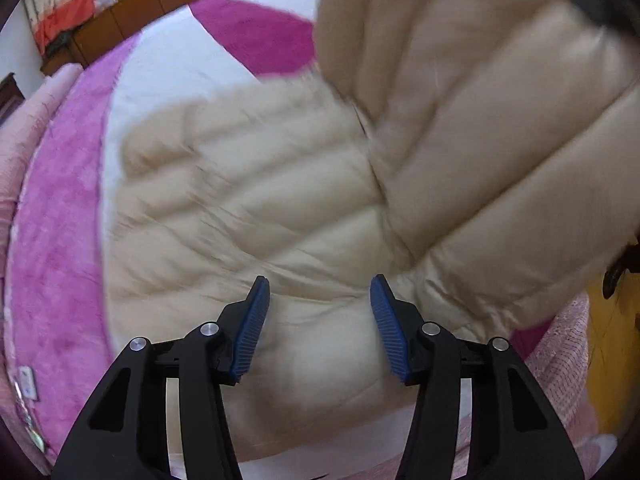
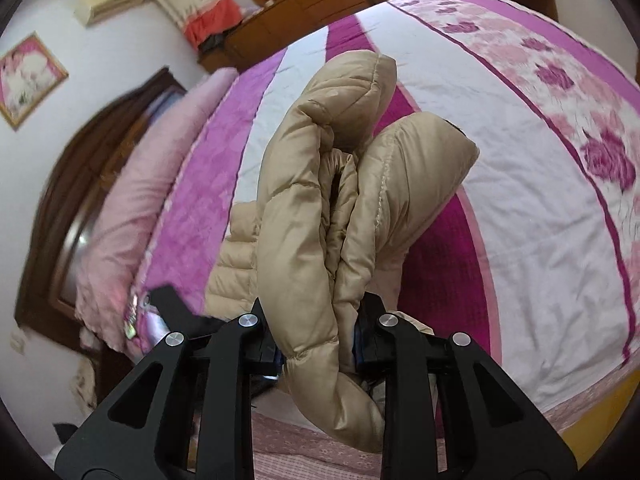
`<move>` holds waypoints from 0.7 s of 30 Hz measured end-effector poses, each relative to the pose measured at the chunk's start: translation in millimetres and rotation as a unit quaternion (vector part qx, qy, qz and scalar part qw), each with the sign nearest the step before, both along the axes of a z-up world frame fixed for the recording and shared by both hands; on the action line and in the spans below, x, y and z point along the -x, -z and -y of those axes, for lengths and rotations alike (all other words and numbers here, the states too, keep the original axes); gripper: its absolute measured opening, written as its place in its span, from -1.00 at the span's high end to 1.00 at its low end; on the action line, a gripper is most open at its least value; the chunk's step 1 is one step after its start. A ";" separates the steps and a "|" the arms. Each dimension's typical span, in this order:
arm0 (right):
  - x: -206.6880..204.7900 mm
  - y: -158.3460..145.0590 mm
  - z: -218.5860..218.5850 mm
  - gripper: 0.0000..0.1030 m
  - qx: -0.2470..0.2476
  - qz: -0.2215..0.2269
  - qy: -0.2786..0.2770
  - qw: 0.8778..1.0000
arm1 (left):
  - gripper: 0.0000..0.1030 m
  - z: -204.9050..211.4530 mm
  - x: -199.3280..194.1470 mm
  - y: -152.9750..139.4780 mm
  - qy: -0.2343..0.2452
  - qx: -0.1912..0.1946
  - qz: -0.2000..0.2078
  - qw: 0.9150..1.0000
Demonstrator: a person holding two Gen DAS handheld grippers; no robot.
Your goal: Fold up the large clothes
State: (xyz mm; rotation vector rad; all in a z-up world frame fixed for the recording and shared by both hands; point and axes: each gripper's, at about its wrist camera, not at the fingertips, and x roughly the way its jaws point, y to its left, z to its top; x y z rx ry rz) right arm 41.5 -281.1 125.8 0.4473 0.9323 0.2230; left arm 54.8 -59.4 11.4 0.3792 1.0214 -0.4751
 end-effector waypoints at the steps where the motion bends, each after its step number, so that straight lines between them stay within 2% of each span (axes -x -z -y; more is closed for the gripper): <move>1: -2.0 -1.4 -7.8 0.53 0.010 0.000 -0.006 1.000 | -0.03 -9.1 -1.3 -7.1 -0.005 0.004 0.006 1.000; 4: -7.8 -3.7 -28.7 0.52 0.017 0.000 -0.024 1.000 | -0.03 -51.6 -14.7 -22.2 -0.054 0.026 0.003 0.998; 10: -24.5 4.2 -71.9 0.51 -0.001 -0.005 -0.070 0.998 | -0.03 -105.0 -30.6 -21.7 -0.127 0.045 -0.010 0.991; 15: -39.3 27.0 -119.4 0.51 0.009 -0.026 -0.111 0.993 | -0.03 -128.0 -37.4 -20.7 -0.150 0.050 -0.009 0.987; 21: -56.2 67.2 -172.3 0.48 0.050 -0.080 -0.134 0.987 | -0.03 -153.6 -41.8 -14.8 -0.165 0.051 -0.012 0.985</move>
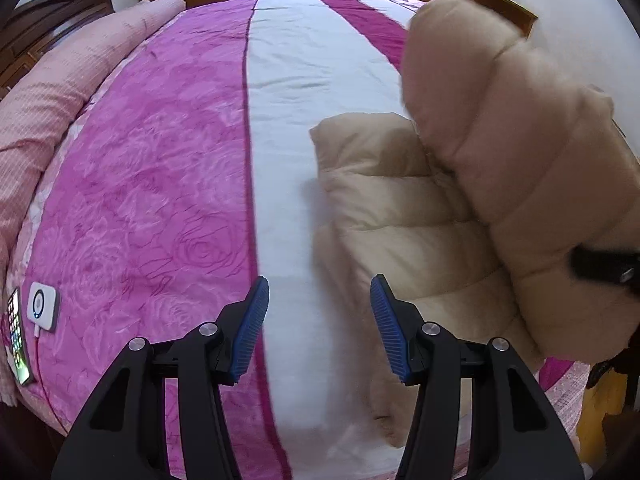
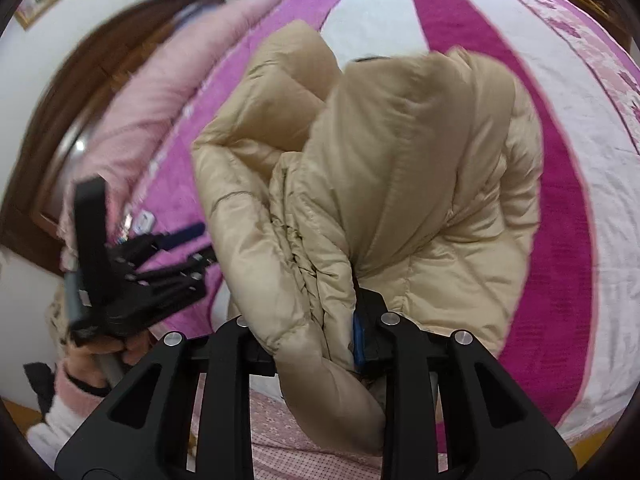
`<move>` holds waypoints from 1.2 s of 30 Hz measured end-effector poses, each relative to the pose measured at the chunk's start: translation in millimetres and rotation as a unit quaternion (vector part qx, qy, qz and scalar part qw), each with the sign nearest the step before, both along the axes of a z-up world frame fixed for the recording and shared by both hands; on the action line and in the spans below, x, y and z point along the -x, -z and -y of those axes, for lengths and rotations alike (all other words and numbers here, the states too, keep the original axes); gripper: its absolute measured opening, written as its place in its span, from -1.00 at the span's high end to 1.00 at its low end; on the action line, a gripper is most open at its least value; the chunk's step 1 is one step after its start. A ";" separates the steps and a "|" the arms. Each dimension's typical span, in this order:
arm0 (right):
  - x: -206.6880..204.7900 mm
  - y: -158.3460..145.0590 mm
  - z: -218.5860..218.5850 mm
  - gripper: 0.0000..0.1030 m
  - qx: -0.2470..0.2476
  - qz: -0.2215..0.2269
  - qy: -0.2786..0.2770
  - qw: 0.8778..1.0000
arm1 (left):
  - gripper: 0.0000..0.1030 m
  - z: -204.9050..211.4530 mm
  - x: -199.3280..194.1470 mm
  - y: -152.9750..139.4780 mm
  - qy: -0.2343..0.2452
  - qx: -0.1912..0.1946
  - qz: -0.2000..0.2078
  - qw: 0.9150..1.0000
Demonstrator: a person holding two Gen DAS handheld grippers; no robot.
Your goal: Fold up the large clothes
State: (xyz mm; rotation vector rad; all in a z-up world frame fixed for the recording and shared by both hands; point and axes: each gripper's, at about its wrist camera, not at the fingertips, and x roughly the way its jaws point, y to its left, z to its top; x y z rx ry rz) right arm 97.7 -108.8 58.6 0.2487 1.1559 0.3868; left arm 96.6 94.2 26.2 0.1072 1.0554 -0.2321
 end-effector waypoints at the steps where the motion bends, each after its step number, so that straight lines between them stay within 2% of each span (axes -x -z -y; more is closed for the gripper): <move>1: -3.8 5.9 -6.9 0.45 0.003 -0.009 -0.002 1.000 | -0.03 -3.5 -0.4 1.4 -0.001 -0.002 -0.001 1.000; 5: -17.0 30.1 -26.5 0.39 0.021 -0.030 -0.007 0.999 | -0.03 -13.9 -1.3 3.9 0.001 -0.016 -0.004 1.000; 10: -24.0 50.8 -29.5 0.29 0.010 -0.043 -0.008 0.999 | -0.03 -26.1 2.0 1.8 -0.006 -0.013 0.001 1.000; 15: -11.1 28.8 -24.3 0.11 -0.008 -0.029 -0.016 0.999 | -0.03 -34.9 10.1 -9.8 -0.024 -0.001 0.004 1.000; 19: 7.4 -6.2 -23.5 -0.35 -0.033 0.007 -0.035 0.999 | -0.04 -34.3 19.9 -30.2 -0.015 0.010 0.022 1.000; 23: 25.3 -35.7 -7.3 -0.36 -0.061 0.031 -0.042 0.997 | -0.14 -27.4 20.4 -47.4 -0.002 0.036 0.025 0.999; 28: 46.8 -54.6 22.8 -0.37 -0.074 0.049 -0.030 0.996 | -0.38 -3.8 21.1 -74.8 0.033 0.063 0.045 0.996; 29: 50.6 -56.7 33.2 -0.37 -0.068 0.055 -0.024 0.996 | -0.51 3.0 21.2 -79.9 0.041 0.071 0.049 0.995; 32: 51.6 -48.5 54.0 -0.37 -0.037 0.059 0.009 0.998 | -0.53 28.0 19.2 -88.8 0.061 0.081 0.057 0.993; 36: 43.9 -16.0 93.8 -0.37 -0.012 0.035 0.071 0.997 | -0.69 65.7 11.6 -84.8 0.077 0.085 0.053 0.992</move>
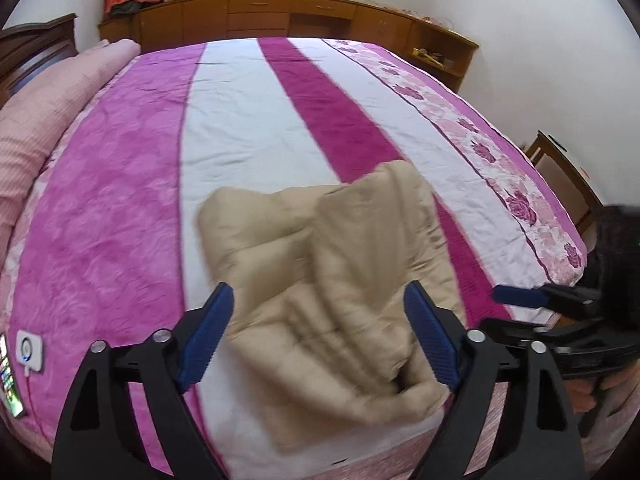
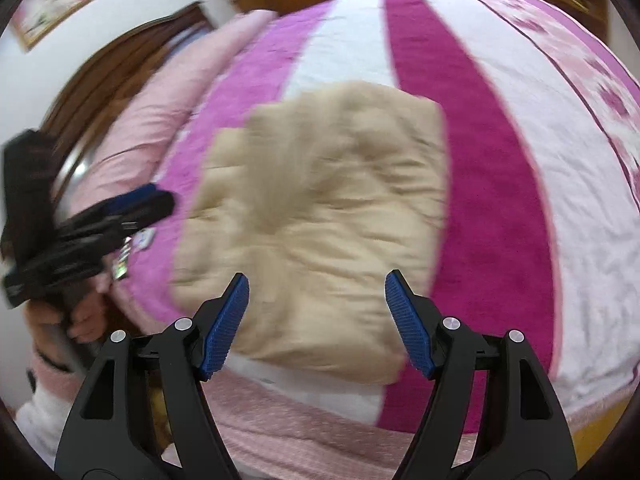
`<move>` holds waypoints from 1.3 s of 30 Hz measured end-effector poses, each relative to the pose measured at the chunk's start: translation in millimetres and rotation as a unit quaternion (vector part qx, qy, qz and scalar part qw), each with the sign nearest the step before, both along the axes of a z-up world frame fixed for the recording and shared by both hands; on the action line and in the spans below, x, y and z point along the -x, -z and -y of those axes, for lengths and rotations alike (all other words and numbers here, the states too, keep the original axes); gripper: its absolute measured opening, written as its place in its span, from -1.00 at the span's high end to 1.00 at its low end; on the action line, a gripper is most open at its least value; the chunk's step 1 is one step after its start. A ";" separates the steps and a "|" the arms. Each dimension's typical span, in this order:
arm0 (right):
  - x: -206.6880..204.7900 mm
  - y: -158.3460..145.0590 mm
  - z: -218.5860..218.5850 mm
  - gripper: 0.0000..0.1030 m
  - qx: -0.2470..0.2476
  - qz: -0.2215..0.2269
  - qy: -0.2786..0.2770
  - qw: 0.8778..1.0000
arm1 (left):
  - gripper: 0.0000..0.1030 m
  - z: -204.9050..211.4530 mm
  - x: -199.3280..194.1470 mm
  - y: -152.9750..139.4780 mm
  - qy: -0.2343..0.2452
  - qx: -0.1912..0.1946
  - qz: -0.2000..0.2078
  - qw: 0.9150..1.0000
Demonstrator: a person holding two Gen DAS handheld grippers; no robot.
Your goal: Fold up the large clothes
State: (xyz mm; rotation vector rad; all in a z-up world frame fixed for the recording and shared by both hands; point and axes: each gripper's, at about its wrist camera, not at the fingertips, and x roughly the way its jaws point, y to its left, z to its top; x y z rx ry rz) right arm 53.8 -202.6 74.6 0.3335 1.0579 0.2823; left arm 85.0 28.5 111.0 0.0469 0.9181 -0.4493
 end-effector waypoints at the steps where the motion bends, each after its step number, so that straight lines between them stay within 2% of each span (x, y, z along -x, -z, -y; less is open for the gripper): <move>1: -3.4 10.4 5.9 -0.37 0.004 -0.007 0.012 1.000 | -0.69 8.0 -2.3 3.1 0.004 -0.004 -0.003 1.000; 6: -15.2 53.7 3.9 -0.37 -0.002 -0.028 0.018 0.999 | -0.70 40.0 -6.6 29.3 0.016 -0.058 -0.015 0.998; 9: -16.6 59.9 -4.6 -0.40 -0.026 -0.021 0.012 0.999 | -0.70 30.7 -10.8 51.9 -0.017 -0.094 -0.034 0.995; 12: -16.4 58.4 -15.5 -0.41 -0.028 -0.011 -0.001 1.000 | -0.69 7.9 -13.2 65.4 -0.053 -0.099 -0.048 0.993; 18: -16.9 56.9 -45.1 -0.44 -0.002 0.002 -0.045 0.999 | -0.67 -33.9 -10.1 90.5 -0.092 -0.073 -0.077 0.990; 26: -26.6 68.4 -71.6 -0.52 0.015 0.007 -0.064 0.998 | -0.67 -59.4 -8.7 115.3 -0.106 -0.033 -0.091 0.990; 32: -17.5 59.8 -32.5 -0.53 -0.012 0.027 -0.025 0.999 | -0.68 -67.5 -9.5 121.7 -0.109 -0.011 -0.093 0.990; 35: -26.3 76.5 -11.5 -0.59 -0.055 -0.003 -0.012 0.998 | -0.68 -71.2 -10.8 123.4 -0.107 0.001 -0.100 0.989; 39: -38.9 98.8 -5.8 -0.76 -0.114 -0.038 -0.007 0.993 | -0.68 -75.6 -13.6 126.2 -0.106 0.009 -0.105 0.989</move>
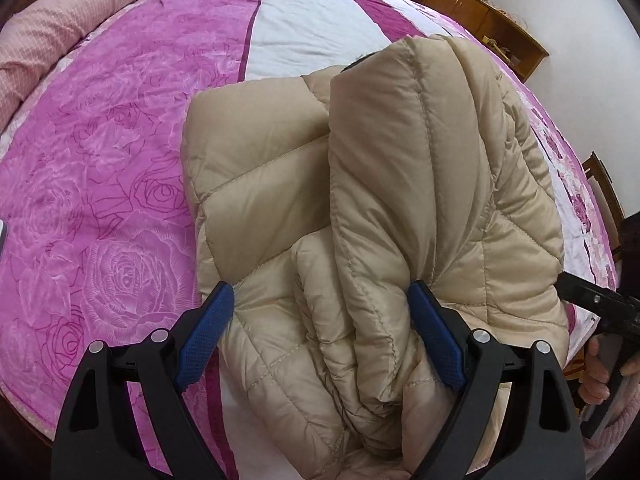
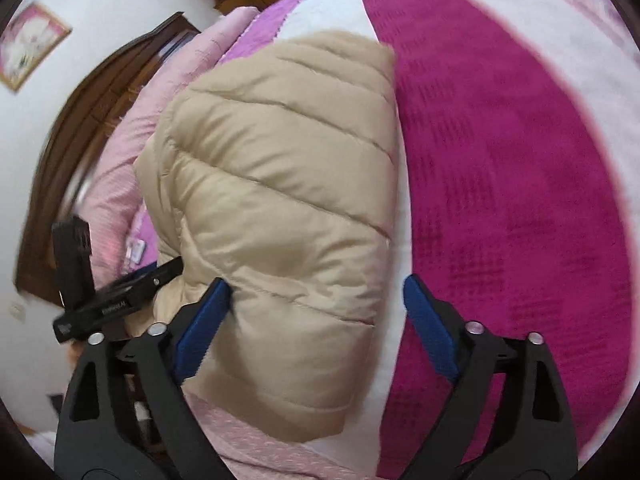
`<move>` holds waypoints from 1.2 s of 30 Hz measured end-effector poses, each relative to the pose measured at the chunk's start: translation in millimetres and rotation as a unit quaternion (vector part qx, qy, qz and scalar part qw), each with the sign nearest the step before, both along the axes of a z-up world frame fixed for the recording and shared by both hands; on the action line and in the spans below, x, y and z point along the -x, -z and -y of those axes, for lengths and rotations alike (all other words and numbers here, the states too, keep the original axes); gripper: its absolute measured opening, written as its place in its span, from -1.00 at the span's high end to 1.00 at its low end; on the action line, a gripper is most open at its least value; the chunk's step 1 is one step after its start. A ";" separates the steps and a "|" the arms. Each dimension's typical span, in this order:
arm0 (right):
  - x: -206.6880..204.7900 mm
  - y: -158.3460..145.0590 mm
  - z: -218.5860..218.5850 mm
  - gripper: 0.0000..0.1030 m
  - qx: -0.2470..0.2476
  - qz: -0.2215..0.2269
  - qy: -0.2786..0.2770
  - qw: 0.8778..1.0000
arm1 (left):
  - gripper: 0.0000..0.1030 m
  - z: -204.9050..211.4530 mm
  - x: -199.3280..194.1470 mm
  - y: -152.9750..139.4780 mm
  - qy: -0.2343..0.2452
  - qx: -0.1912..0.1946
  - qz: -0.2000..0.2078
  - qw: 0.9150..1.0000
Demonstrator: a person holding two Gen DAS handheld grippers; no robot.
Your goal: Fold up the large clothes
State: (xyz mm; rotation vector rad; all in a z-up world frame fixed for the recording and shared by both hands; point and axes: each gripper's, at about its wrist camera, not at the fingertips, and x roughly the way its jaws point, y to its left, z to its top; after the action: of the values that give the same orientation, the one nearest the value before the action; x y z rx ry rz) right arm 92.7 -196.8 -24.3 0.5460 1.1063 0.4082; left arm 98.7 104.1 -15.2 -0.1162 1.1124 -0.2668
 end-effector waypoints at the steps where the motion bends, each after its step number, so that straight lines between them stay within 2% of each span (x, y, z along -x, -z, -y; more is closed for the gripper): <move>1: -3.1 5.4 0.2 -0.76 -0.018 -0.008 -0.002 1.000 | -0.68 -1.5 -0.9 1.1 -0.001 0.002 -0.002 1.000; 6: -12.5 20.5 0.6 -0.77 -0.084 -0.030 -0.013 0.996 | -0.67 -13.1 -6.4 10.0 -0.007 0.026 -0.018 0.999; 13: -23.0 23.9 -8.0 -0.77 -0.125 -0.029 -0.026 0.991 | -0.65 -18.8 -9.6 13.8 -0.009 0.051 -0.027 0.998; 16: -27.2 25.5 -12.9 -0.77 -0.134 -0.026 -0.029 0.990 | -0.48 -25.1 -9.1 14.6 -0.008 0.090 -0.032 0.995; 18: -28.3 24.6 -14.4 -0.75 -0.136 -0.020 -0.030 0.990 | -0.26 -29.9 -8.4 15.9 -0.003 0.132 -0.037 0.991; 21: -30.0 17.2 -15.1 -0.52 -0.139 -0.001 -0.031 0.990 | -0.03 -35.4 -8.1 17.7 0.003 0.189 -0.041 0.981; 23: -25.8 11.5 -11.7 -0.19 -0.142 0.016 -0.029 0.989 | 0.07 -37.4 -8.2 16.1 0.011 0.222 -0.035 0.974; 25: -23.1 -2.8 -5.7 -0.06 -0.153 0.043 -0.030 0.987 | 0.16 -33.3 -9.6 10.2 0.024 0.251 -0.022 0.968; 29: -22.0 -34.7 8.6 -0.02 -0.134 0.075 -0.028 0.988 | 0.20 -10.6 -18.9 -12.5 0.060 0.255 0.010 0.965; 32: -16.6 -67.1 30.3 -0.02 -0.100 0.109 -0.021 0.989 | 0.20 14.5 -32.0 -29.4 0.086 0.263 0.020 0.961; 36: -6.1 -84.6 56.7 -0.02 -0.054 0.129 -0.006 0.990 | 0.20 58.0 -39.8 -46.6 0.124 0.238 0.041 0.963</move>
State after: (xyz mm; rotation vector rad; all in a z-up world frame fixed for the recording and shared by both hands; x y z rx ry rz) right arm 98.7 -253.5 60.3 0.5652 0.8415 0.5362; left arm 138.5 46.1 31.4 -0.3901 0.9623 -0.7562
